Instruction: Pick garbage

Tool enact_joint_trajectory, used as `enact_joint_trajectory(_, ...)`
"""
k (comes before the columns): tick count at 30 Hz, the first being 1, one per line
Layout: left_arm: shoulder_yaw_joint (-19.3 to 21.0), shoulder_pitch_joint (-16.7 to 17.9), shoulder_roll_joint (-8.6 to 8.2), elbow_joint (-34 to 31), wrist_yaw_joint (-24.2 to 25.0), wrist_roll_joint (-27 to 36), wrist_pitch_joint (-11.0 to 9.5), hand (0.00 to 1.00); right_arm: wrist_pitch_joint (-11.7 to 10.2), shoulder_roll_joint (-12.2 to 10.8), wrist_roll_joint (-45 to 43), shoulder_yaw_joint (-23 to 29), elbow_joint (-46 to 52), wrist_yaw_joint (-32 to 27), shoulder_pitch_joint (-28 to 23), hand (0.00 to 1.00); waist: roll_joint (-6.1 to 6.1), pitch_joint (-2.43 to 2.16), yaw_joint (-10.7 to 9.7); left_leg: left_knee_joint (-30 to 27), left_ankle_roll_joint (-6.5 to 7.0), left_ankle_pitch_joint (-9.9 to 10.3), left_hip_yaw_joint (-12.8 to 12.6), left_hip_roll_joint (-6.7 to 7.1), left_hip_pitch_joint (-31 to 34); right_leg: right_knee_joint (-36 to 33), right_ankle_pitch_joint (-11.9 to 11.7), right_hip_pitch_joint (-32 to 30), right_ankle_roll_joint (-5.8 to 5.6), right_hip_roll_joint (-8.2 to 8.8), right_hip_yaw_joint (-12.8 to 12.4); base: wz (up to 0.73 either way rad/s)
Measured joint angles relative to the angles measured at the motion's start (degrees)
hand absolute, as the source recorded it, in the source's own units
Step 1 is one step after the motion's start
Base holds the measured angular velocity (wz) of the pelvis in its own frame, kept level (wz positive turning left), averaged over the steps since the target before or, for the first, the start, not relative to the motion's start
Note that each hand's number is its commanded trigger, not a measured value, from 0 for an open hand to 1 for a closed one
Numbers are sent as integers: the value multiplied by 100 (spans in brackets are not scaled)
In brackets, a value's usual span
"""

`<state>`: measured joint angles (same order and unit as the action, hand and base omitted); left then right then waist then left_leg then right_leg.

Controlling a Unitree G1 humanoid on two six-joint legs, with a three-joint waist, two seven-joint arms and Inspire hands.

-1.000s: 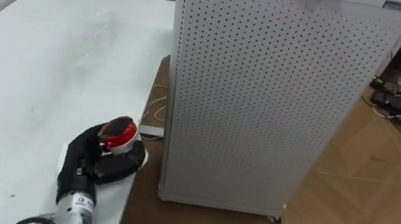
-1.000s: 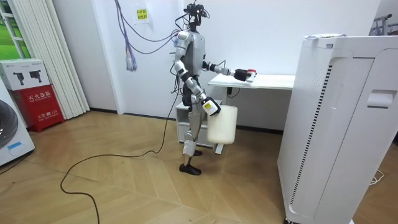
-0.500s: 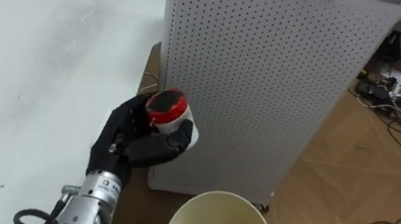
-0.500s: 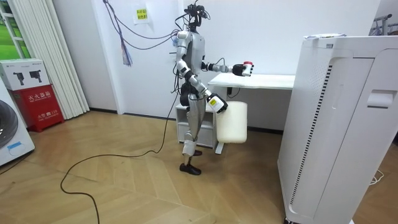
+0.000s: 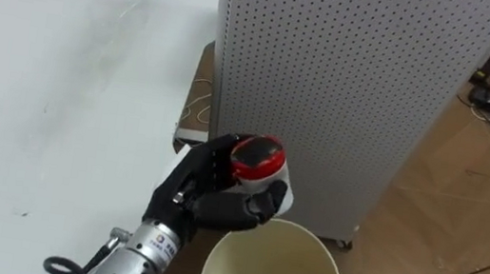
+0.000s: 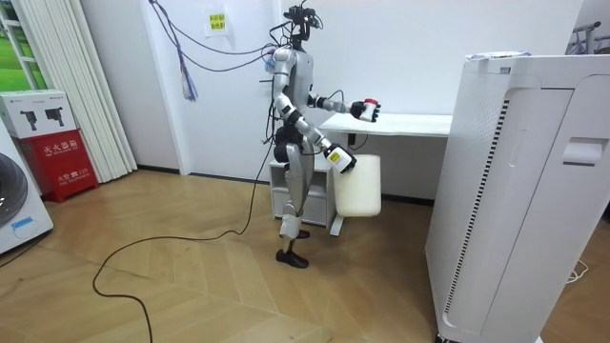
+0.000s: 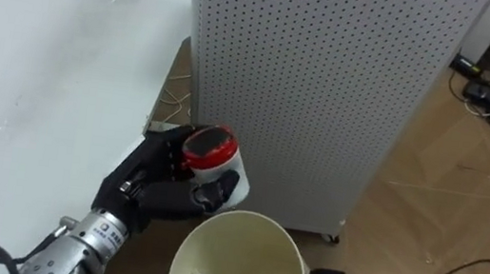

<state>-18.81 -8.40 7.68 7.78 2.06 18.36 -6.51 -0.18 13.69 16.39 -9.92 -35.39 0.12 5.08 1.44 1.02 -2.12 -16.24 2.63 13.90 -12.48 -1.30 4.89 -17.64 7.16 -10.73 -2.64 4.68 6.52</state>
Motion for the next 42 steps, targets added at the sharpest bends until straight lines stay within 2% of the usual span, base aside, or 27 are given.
enact_joint_trajectory(2, -60, 50, 16, 9, 106, 1, -1, 100, -1, 13, -40, 0, 0, -16, 84, 100, -15, 8, -6, -7, 0, 0, 0, 2, 27, 0, 0, -21, 0, 9, 19, 0)
enact_joint_trajectory(5, -266, 244, 133, 136, 312, 12, 0, 100, -25, 23, -38, -8, -1, -26, 140, 100, -52, 13, -37, -6, 0, 0, 3, -5, 25, -2, 1, -23, 3, 15, 88, 0)
enact_joint_trajectory(6, -349, 316, 154, 270, 368, 11, 4, 96, -51, 23, -38, -10, -1, -26, 143, 100, -75, 20, -56, -6, 0, 0, 8, -5, 27, -2, 4, -20, 8, 22, 118, 0)
enact_joint_trajectory(7, -449, 379, 193, 378, 385, 5, 30, 79, -83, 22, -37, -10, -13, -19, 144, 100, -92, 28, -67, -6, 0, 0, 10, -4, 30, -1, 7, -21, 13, 25, 133, 0)
enact_joint_trajectory(8, -484, 411, 214, 416, 413, 5, 40, 29, -93, 23, -34, -10, -17, -15, 145, 100, -99, 33, -80, -6, 0, 0, 11, -4, 33, 0, 10, -21, 18, 27, 135, 0)
enact_joint_trajectory(9, -537, 460, 239, 473, 476, 5, 66, 0, -103, 23, -28, -10, -18, -5, 145, 100, -113, 43, -93, -5, 0, 0, 16, -5, 39, 0, 12, -25, 20, 28, 140, 0)
enact_joint_trajectory(18, -698, 463, 258, 500, 722, 0, 117, 0, -117, 25, -27, -10, -21, 4, 148, 100, -128, 52, -100, 47, 0, 0, 25, -4, 47, 4, 15, -45, 25, 22, 150, 0)
enact_joint_trajectory(39, -688, 467, 262, 497, 984, -67, 117, 0, -146, 95, -22, -17, -208, -53, 171, 100, -127, 49, -99, 46, -1, -3, -4, -4, 38, 2, 16, -65, 25, 21, 149, 0)
enact_joint_trajectory(42, -546, 664, 338, 98, 979, -381, 117, 0, -146, 94, -24, -7, -9, -70, 115, 100, -122, 44, -85, 7, -1, -3, -98, -16, 38, -50, 23, -123, 40, 26, 147, -14)
